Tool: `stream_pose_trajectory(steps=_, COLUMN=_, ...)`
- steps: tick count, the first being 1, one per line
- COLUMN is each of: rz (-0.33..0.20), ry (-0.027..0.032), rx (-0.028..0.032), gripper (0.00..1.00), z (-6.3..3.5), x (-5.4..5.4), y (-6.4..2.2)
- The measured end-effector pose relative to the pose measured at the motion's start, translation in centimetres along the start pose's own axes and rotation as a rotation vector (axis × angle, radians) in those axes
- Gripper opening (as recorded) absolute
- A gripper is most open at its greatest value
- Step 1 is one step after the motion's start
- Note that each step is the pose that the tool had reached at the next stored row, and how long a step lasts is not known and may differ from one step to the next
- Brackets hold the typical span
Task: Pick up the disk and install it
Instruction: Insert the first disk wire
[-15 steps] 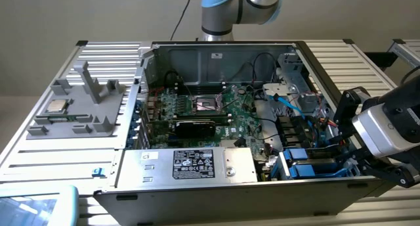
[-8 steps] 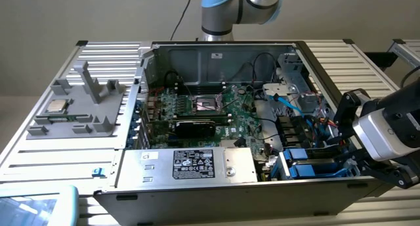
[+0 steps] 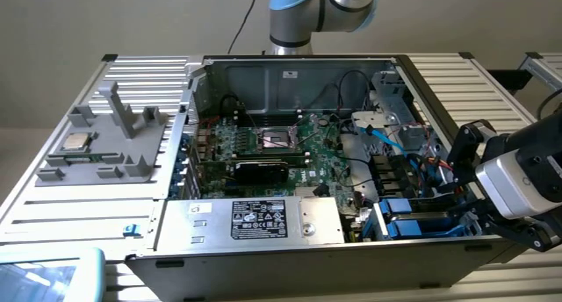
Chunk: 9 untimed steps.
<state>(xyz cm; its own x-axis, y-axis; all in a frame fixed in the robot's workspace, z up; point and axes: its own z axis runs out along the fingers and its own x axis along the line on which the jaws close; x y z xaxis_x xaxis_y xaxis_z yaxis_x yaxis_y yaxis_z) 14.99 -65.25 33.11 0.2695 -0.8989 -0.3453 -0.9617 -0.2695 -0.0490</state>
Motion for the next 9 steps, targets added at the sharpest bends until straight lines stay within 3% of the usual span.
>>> stream_pose_trajectory(steps=5, rz=-0.006, ry=-0.0174, rx=0.0029, gripper=0.34, z=0.00, x=0.11, y=0.01)
stream_pose_trajectory(steps=9, rz=-0.007, ry=-0.0268, rx=0.0052, gripper=0.34, z=-0.04, x=0.31, y=0.06)
